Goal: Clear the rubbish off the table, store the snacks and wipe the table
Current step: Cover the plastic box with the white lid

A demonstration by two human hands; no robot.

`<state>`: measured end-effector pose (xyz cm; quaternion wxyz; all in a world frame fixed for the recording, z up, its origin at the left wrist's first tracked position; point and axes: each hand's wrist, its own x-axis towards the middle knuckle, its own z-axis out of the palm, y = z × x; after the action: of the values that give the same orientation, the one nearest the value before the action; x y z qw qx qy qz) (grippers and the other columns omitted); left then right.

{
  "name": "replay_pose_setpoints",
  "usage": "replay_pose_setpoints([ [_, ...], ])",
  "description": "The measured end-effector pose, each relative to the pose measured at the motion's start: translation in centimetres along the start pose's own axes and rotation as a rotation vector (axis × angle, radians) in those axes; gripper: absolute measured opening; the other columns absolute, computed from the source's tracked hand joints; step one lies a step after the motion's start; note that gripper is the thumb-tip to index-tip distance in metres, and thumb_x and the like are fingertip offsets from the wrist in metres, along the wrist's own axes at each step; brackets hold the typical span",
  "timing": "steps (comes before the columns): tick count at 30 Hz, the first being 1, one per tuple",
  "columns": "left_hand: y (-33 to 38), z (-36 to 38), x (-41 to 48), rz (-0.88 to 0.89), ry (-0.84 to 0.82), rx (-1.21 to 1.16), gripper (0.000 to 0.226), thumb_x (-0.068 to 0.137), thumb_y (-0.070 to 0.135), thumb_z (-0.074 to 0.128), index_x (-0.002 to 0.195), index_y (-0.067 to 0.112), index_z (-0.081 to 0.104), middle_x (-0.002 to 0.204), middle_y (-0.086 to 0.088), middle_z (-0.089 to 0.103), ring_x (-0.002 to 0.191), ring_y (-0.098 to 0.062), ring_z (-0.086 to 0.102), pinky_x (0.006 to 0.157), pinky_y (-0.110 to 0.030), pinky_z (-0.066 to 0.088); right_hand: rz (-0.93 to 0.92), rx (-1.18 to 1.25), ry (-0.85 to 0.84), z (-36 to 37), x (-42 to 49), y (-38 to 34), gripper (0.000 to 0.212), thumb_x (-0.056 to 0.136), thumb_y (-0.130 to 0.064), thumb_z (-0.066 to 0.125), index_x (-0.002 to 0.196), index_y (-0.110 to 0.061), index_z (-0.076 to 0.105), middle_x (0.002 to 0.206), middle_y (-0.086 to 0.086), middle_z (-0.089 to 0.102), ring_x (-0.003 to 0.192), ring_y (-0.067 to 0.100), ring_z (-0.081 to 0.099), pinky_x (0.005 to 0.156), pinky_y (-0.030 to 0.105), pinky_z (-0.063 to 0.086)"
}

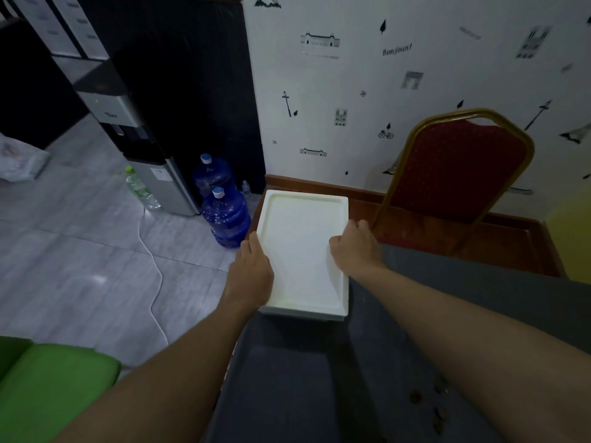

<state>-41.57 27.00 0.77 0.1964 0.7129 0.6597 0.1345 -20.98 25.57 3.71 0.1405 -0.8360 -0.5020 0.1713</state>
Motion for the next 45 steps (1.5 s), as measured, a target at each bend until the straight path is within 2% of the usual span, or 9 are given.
replay_pose_setpoints([
  [3, 0.0, -0.1, -0.1, 0.093, -0.01, 0.045, 0.055, 0.104, 0.033, 0.022, 0.155, 0.02, 0.006, 0.16, -0.005, 0.023, 0.139, -0.026, 0.04, 0.109, -0.048, 0.043, -0.154, -0.097, 0.033, 0.5, 0.2, -1.3, 0.067, 0.1, -0.021, 0.046, 0.157, -0.004, 0.015, 0.163, 0.015, 0.015, 0.148, 0.03, 0.023, 0.119, 0.04, 0.028],
  [5, 0.1, -0.2, 0.0, 0.116, -0.024, 0.081, 0.058, 0.104, 0.033, 0.018, 0.157, 0.021, -0.002, 0.166, -0.001, 0.007, 0.148, -0.023, 0.025, 0.116, -0.047, 0.034, -0.22, -0.114, -0.001, 1.4, -0.1, -2.1, 0.071, 0.104, -0.03, 0.036, 0.16, -0.006, 0.0, 0.169, 0.01, -0.005, 0.155, 0.027, -0.002, 0.126, 0.041, 0.006],
  [8, 0.2, -0.4, 0.2, 0.107, -0.01, 0.154, 0.057, 0.105, 0.032, 0.021, 0.158, 0.02, 0.003, 0.166, 0.0, 0.009, 0.147, -0.022, 0.029, 0.116, -0.044, 0.035, -0.224, -0.232, -0.009, 3.3, -0.6, -2.0, 0.072, 0.105, -0.05, 0.017, 0.16, -0.007, -0.002, 0.169, 0.009, -0.008, 0.155, 0.025, -0.01, 0.125, 0.044, -0.005],
  [13, 0.5, -1.3, 2.4, 0.162, 0.113, 0.192, 0.041, 0.103, 0.024, 0.03, 0.141, 0.015, 0.04, 0.141, -0.004, 0.051, 0.118, -0.018, 0.054, 0.103, -0.033, 0.043, -0.22, -0.226, 0.021, 3.9, -0.4, -1.9, 0.076, 0.104, -0.057, 0.016, 0.161, -0.009, -0.001, 0.169, 0.006, -0.008, 0.155, 0.023, -0.009, 0.124, 0.042, -0.003],
  [18, 0.1, 0.4, 2.9, 0.178, 0.032, 0.209, 0.057, 0.105, 0.038, 0.015, 0.158, 0.022, 0.002, 0.166, 0.003, 0.003, 0.151, -0.02, 0.018, 0.12, -0.044, 0.027, -0.223, -0.19, 0.033, 3.9, -0.3, -1.8, 0.076, 0.103, -0.057, 0.023, 0.161, -0.01, 0.008, 0.169, 0.007, 0.003, 0.156, 0.025, 0.001, 0.125, 0.044, 0.006],
  [22, -0.3, 0.6, 3.1, 0.192, 0.035, 0.216, 0.061, 0.104, 0.046, 0.015, 0.158, 0.023, -0.001, 0.166, 0.005, 0.001, 0.15, -0.018, 0.022, 0.119, -0.039, 0.029, -0.305, -0.231, 0.097, 3.0, 1.5, -1.8, 0.071, 0.098, -0.061, 0.034, 0.149, -0.012, 0.031, 0.153, 0.012, 0.034, 0.14, 0.03, 0.03, 0.119, 0.046, 0.022],
  [27, -0.2, 0.4, 3.2, 0.211, 0.048, 0.209, 0.062, 0.104, 0.046, 0.016, 0.158, 0.022, -0.001, 0.166, 0.006, 0.002, 0.136, -0.02, 0.045, 0.105, -0.034, 0.044, -0.295, -0.263, 0.011, 3.0, 3.7, -2.1, 0.089, 0.096, -0.071, 0.023, 0.161, -0.016, -0.002, 0.169, 0.006, -0.011, 0.155, 0.027, -0.011, 0.124, 0.053, 0.009],
  [32, 0.0, 0.3, 3.2, 0.209, 0.029, 0.203, 0.062, 0.104, 0.046, 0.015, 0.158, 0.023, -0.005, 0.166, 0.006, -0.002, 0.13, -0.02, 0.051, 0.099, -0.033, 0.05, -0.267, -0.265, -0.015, 3.1, 3.7, -2.2, 0.088, 0.096, -0.071, 0.02, 0.161, -0.016, -0.004, 0.169, 0.002, -0.013, 0.155, 0.023, -0.013, 0.115, 0.053, 0.03],
  [45, 0.3, 0.5, 3.2, 0.208, 0.06, 0.269, 0.058, 0.105, 0.041, 0.013, 0.158, 0.02, 0.004, 0.166, 0.003, 0.007, 0.147, -0.019, 0.029, 0.119, -0.037, 0.029, -0.232, -0.245, 0.003, 4.4, -0.1, -1.6, 0.075, 0.103, -0.06, 0.016, 0.161, -0.019, -0.003, 0.169, -0.001, -0.012, 0.156, 0.022, -0.009, 0.118, 0.048, 0.026],
])
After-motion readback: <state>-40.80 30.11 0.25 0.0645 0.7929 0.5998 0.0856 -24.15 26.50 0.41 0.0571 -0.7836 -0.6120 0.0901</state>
